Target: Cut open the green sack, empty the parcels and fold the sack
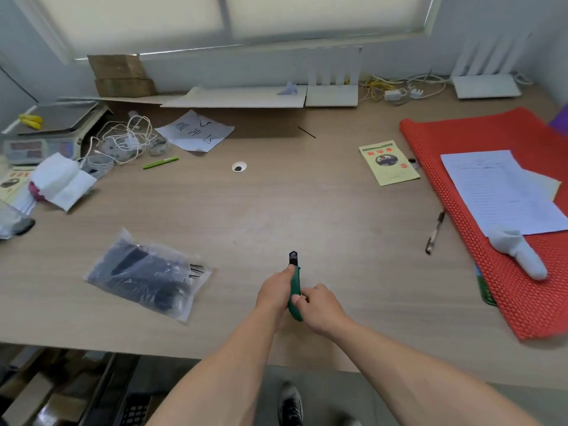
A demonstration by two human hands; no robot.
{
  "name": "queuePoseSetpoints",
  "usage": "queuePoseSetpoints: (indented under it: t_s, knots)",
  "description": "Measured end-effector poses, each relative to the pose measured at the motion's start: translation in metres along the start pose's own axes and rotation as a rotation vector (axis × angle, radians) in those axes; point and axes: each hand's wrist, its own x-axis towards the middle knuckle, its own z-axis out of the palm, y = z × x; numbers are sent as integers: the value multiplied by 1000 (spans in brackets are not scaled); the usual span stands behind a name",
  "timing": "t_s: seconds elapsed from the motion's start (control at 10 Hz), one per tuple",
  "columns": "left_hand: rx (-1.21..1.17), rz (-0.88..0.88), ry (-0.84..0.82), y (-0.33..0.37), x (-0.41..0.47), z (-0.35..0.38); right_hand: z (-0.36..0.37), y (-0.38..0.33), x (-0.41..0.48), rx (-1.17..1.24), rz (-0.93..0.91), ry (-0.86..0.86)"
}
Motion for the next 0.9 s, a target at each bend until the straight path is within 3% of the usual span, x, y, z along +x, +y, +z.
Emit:
queuePoseSetpoints:
  t_s: [0.2,0.6,0.8,0.9]
  knots:
    - [107,-25,-27,5,56,-11,6,-16,40,30,84,2]
    - [266,78,-45,23,69,-26,19,-25,74,77,154,-26]
    - [216,-54,-74,24,75,-32,14,-23,74,52,141,-35]
    - [233,-38,-19,29,69,-36,6,-17,70,64,172,-12]
